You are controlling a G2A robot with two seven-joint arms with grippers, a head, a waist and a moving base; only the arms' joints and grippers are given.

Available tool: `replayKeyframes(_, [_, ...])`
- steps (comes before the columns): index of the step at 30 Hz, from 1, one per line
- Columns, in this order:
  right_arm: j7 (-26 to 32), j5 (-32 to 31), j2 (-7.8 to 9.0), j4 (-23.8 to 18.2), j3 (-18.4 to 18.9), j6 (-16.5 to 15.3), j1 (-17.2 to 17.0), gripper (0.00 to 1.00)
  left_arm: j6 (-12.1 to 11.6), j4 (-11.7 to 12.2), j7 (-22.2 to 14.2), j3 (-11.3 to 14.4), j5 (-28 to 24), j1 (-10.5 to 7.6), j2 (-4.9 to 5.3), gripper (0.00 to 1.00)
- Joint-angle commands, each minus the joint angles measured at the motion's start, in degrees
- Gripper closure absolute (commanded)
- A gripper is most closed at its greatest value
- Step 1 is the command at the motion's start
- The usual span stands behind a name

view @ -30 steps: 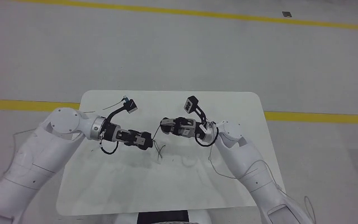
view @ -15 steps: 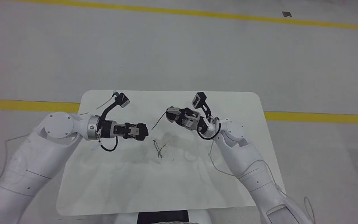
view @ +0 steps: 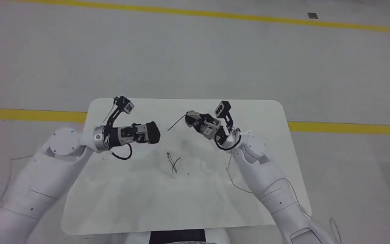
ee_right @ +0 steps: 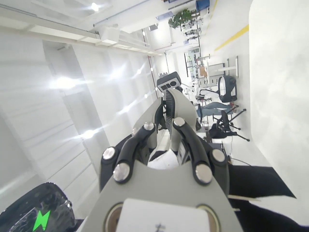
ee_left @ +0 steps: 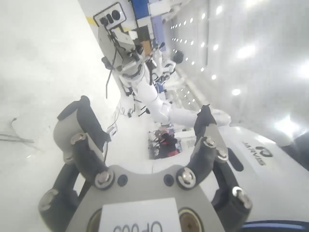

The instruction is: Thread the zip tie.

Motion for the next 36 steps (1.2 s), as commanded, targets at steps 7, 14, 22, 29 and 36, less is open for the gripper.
replayKeyframes(7, [-7.5,0.6,-0.60,-1.9,0.1,0.0,-1.8,1.00,0.0,5.0,0.6,-1.1,-5.6,1.19,-3.79,0.00])
replayKeyframes(14, [-7.6,0.5,-0.62,-2.1,0.2,-0.1,-1.8,1.00,0.0,5.0,0.6,-1.1,-5.6,1.19,-3.79,0.00])
replayKeyframes(22, [-10.6,0.3,-1.19,-4.7,-1.3,0.4,-3.5,1.00,0.0,5.5,3.6,0.9,-7.2,1.72,-4.55,0.00])
replayKeyframes(29, [-13.1,0.1,-1.89,-5.8,-2.8,0.6,-4.3,1.00,0.0,8.4,4.3,1.9,-8.6,0.24,-5.92,0.00])
replayKeyframes(36, [-13.5,-0.1,-1.98,-6.4,-2.6,0.1,-4.4,1.00,0.0,9.2,3.1,2.3,-8.3,-0.45,-6.16,0.00])
